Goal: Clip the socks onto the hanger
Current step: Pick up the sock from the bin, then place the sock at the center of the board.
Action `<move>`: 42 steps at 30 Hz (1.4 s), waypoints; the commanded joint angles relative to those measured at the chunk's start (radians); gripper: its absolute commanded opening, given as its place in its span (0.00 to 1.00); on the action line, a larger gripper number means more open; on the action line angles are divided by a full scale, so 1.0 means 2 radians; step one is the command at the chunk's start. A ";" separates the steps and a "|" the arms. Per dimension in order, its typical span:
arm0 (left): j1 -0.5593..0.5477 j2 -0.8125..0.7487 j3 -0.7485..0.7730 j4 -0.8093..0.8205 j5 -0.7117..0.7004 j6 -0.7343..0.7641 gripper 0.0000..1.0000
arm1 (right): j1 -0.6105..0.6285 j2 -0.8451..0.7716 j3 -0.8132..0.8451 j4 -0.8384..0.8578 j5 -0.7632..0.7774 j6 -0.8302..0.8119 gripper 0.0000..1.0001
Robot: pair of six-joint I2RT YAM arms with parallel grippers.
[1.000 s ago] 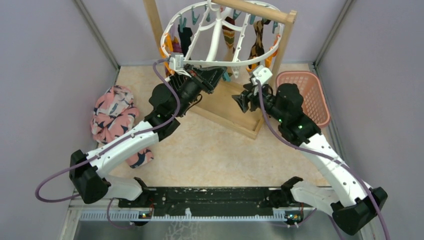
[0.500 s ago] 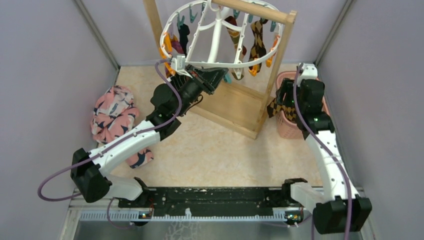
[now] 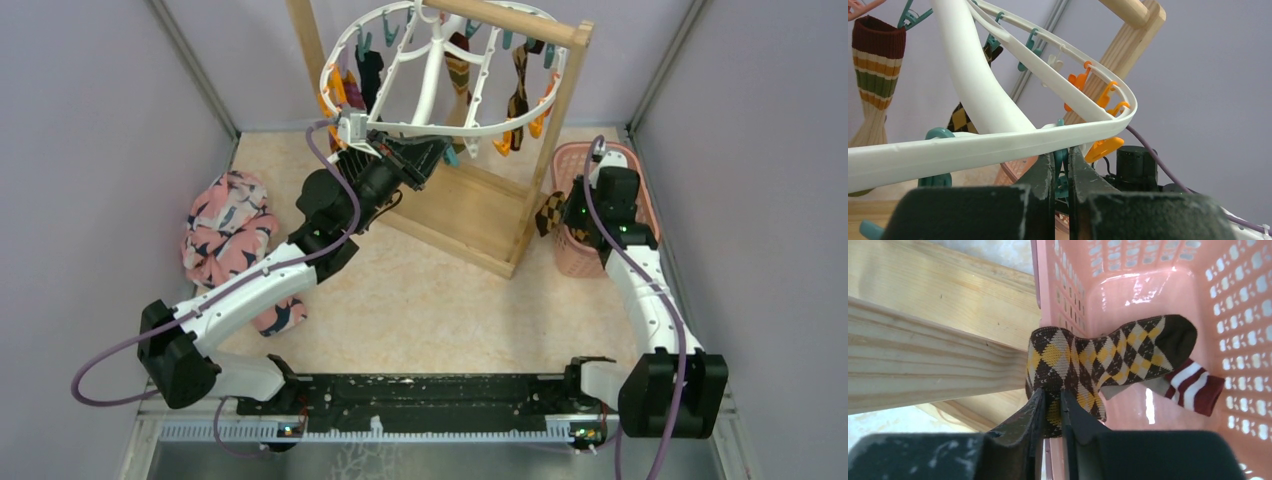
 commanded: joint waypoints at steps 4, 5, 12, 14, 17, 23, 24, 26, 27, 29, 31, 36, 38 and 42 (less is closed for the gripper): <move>-0.001 -0.010 -0.010 -0.003 0.018 0.002 0.00 | 0.000 -0.008 -0.005 0.024 -0.001 0.004 0.00; -0.001 -0.010 -0.009 -0.003 0.018 0.002 0.00 | 0.000 -0.012 -0.005 0.023 0.001 0.004 0.00; -0.001 -0.008 -0.009 -0.003 0.018 0.001 0.00 | 0.000 -0.085 0.000 0.029 -0.001 0.007 0.00; -0.001 -0.006 -0.007 -0.003 0.035 0.000 0.00 | 0.000 -0.102 0.013 0.016 -0.006 0.002 0.00; -0.001 -0.004 -0.003 -0.003 0.043 -0.001 0.00 | 0.000 -0.118 0.036 -0.013 -0.042 0.000 0.00; -0.001 -0.001 0.000 0.000 0.046 -0.002 0.00 | 0.029 -0.149 0.014 -0.031 -0.110 0.023 0.00; -0.001 -0.001 0.000 0.000 0.046 -0.002 0.00 | 0.047 -0.152 0.011 -0.038 -0.098 0.022 0.00; -0.001 0.001 0.000 0.000 0.046 -0.002 0.00 | 0.094 -0.156 0.002 -0.045 -0.082 0.023 0.00; -0.001 0.002 0.000 0.000 0.045 -0.003 0.00 | 0.115 -0.156 -0.003 -0.043 -0.077 0.027 0.00; -0.001 0.003 -0.001 0.000 0.045 -0.004 0.00 | 0.164 -0.153 -0.018 -0.029 -0.066 0.040 0.00; -0.001 0.004 -0.002 0.000 0.045 -0.005 0.00 | 0.190 -0.140 -0.038 -0.005 -0.061 0.050 0.00; -0.001 0.004 -0.002 -0.003 0.046 -0.006 0.00 | 0.207 -0.075 -0.090 0.101 -0.083 0.071 0.00; -0.001 0.002 -0.002 -0.006 0.044 -0.004 0.00 | 0.211 -0.038 -0.103 0.137 -0.089 0.072 0.00; -0.001 -0.002 -0.003 -0.013 0.038 0.002 0.00 | 0.223 0.041 -0.113 0.186 -0.101 0.075 0.00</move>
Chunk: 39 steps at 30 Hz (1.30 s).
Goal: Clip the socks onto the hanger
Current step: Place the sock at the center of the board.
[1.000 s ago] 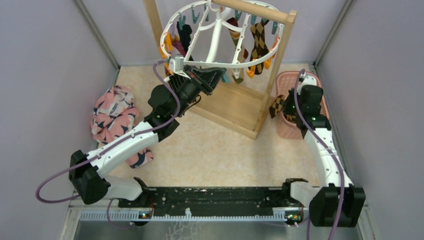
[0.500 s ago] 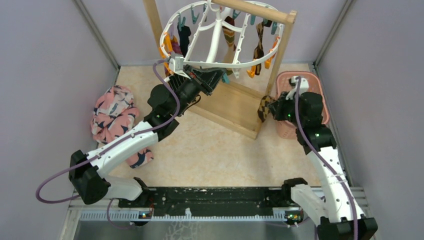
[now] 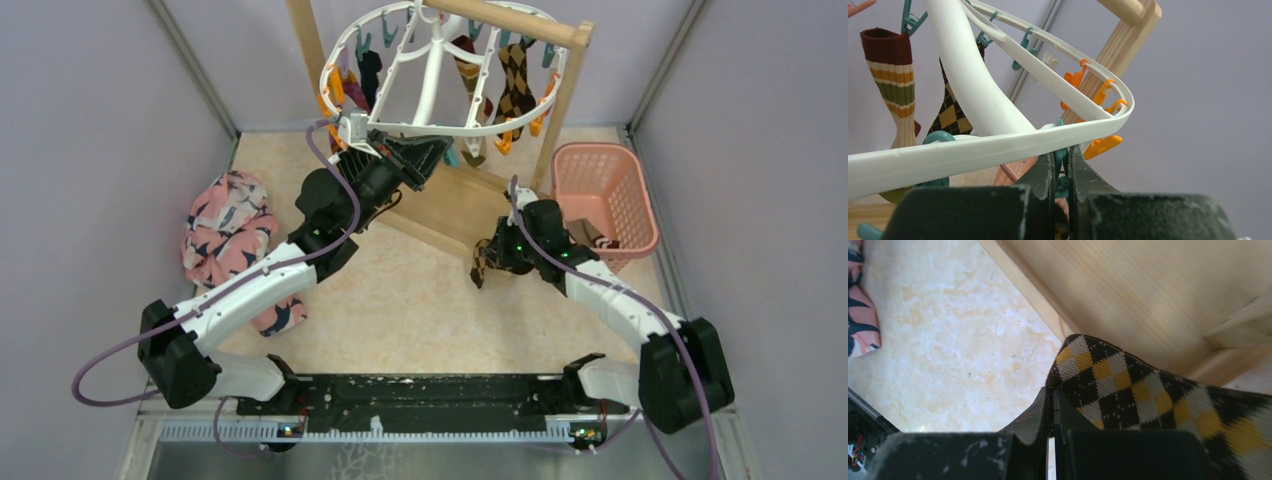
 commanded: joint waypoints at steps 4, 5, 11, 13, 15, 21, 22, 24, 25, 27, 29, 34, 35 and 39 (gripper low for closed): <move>-0.004 -0.006 -0.003 -0.021 0.015 0.010 0.00 | 0.039 0.087 -0.005 0.129 -0.021 0.019 0.00; -0.004 -0.006 -0.003 -0.022 0.013 0.011 0.00 | 0.042 0.091 -0.005 0.133 -0.020 0.020 0.00; -0.004 -0.002 0.000 -0.022 0.016 0.012 0.00 | 0.042 0.109 0.011 0.110 0.018 0.003 0.12; -0.004 -0.002 -0.001 -0.022 0.017 0.012 0.00 | 0.042 0.104 0.013 0.099 0.034 0.001 0.43; -0.004 -0.002 -0.001 -0.022 0.017 0.012 0.00 | 0.043 0.086 0.010 0.096 0.043 0.002 0.58; -0.004 0.000 -0.001 -0.020 0.017 0.010 0.00 | 0.076 0.031 0.022 0.040 0.085 0.000 0.69; -0.004 0.000 -0.002 -0.019 0.018 0.010 0.00 | 0.089 0.028 0.022 0.039 0.087 0.004 0.69; -0.004 0.002 -0.003 -0.017 0.018 0.009 0.00 | 0.112 0.027 0.017 0.043 0.093 0.013 0.69; -0.004 0.002 -0.003 -0.017 0.018 0.009 0.00 | 0.124 0.031 0.015 0.047 0.094 0.016 0.69; -0.004 0.002 -0.005 -0.016 0.017 0.007 0.00 | 0.140 0.055 0.013 0.057 0.101 0.019 0.69; -0.004 0.003 -0.006 -0.015 0.017 0.007 0.00 | 0.151 0.087 0.019 0.064 0.109 0.017 0.69; -0.004 0.000 -0.007 -0.018 0.015 0.010 0.00 | 0.159 0.159 0.047 0.085 0.120 0.005 0.69; -0.004 -0.003 -0.008 -0.019 0.012 0.012 0.00 | 0.160 0.172 0.054 0.085 0.120 0.001 0.69; -0.003 -0.014 -0.015 -0.022 -0.004 0.022 0.00 | 0.163 0.214 0.071 0.080 0.137 -0.010 0.67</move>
